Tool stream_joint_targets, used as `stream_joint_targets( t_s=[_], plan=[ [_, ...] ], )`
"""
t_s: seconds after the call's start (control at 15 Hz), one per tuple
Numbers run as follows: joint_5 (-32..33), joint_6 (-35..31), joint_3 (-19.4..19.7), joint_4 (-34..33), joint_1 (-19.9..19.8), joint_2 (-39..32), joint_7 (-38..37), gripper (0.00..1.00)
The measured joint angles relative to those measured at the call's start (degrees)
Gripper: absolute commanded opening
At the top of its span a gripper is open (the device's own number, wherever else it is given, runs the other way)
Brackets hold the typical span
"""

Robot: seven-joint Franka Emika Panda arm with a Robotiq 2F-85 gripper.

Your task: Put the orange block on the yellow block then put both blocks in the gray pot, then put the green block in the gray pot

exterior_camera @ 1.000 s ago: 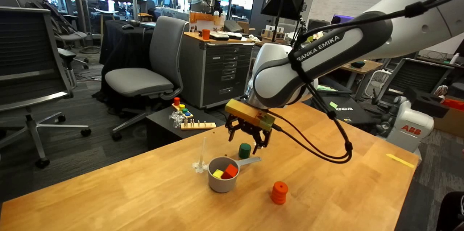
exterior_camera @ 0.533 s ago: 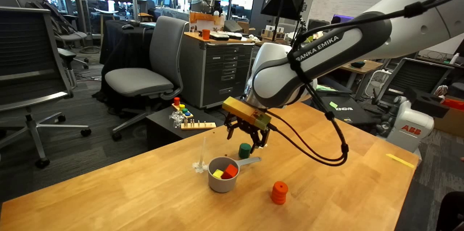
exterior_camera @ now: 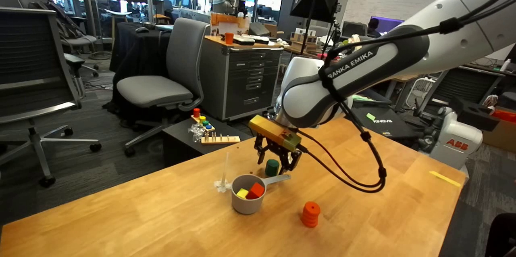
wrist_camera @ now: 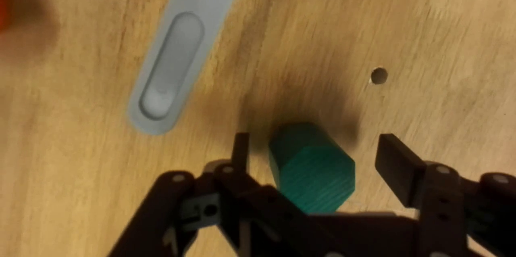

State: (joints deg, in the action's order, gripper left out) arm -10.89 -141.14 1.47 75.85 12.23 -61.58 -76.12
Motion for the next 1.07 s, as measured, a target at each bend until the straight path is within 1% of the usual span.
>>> stream_joint_targets(
  t_s=[0.07,0.2,0.27,0.33,0.73,1.07],
  plan=[
    [0.0,0.0,0.0,0.0,-0.1,-0.2,0.0,0.42],
    [0.0,0.0,0.0,0.0,-0.2,-0.4,0.0,0.27],
    [0.0,0.3,0.0,0.0,-0.2,-0.3,-0.1,0.21],
    [0.0,0.3,0.0,-0.1,-0.3,-0.2,-0.2,0.17],
    [0.0,0.3,0.0,-1.4,0.1,-0.3,-1.0,0.17],
    [0.0,0.2,-0.2,-4.0,2.7,0.4,-2.4,0.17]
  ],
)
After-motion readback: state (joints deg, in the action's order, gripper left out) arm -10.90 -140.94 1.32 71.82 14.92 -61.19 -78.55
